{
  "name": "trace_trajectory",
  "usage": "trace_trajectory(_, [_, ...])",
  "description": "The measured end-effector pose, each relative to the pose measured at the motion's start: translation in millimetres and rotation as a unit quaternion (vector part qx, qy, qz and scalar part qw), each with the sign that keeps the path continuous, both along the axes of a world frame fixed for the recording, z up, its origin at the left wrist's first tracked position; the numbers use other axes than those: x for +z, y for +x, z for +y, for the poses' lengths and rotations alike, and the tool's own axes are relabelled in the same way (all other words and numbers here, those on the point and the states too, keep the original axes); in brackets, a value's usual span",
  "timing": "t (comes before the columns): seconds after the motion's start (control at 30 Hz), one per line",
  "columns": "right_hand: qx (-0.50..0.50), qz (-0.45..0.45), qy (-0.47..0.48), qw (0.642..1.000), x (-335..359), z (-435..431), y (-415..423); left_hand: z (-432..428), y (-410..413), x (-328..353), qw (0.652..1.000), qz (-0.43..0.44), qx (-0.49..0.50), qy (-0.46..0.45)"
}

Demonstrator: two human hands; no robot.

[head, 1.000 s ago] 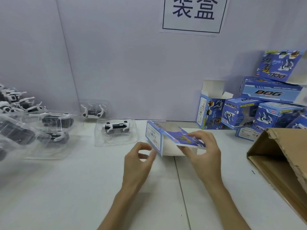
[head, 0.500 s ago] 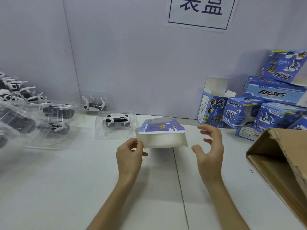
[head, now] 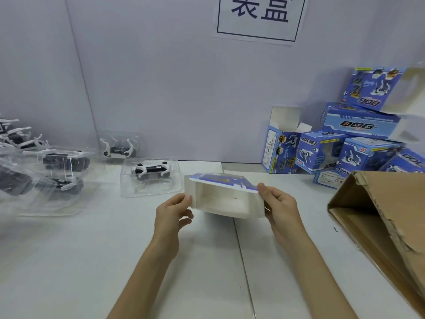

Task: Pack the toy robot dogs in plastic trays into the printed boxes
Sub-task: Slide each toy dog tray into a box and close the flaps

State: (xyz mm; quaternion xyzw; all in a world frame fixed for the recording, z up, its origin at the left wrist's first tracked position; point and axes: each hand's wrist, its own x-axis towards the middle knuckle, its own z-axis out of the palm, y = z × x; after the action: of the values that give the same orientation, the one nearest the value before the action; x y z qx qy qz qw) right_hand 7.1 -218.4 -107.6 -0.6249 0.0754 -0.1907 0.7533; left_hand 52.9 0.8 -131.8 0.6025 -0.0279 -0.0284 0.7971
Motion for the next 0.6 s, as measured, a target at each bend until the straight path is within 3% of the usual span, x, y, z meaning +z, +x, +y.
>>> trace_trajectory(0.17, [0.096, -0.015, 0.077, 0.992, 2.5, -1.8, -2.2, 1.8, 0.5, 1.6, 0.995, 0.033, -0.069, -0.057])
trace_trajectory(0.33, [0.054, -0.016, 0.095, 0.994, 1.4, -1.8, -1.1, 0.4, -3.1, 1.5, 0.986, 0.129, -0.084, -0.069])
trace_trajectory(0.5, [0.071, -0.048, 0.062, 0.994, 1.1, -1.3, -3.3, 1.0, -5.7, 1.9, 0.948, 0.187, -0.239, -0.097])
trace_trajectory(0.6, [0.087, -0.055, 0.027, 0.994, 1.4, -4.2, -4.5, 3.5, -9.1, 5.9, 0.951, 0.166, -0.245, -0.093])
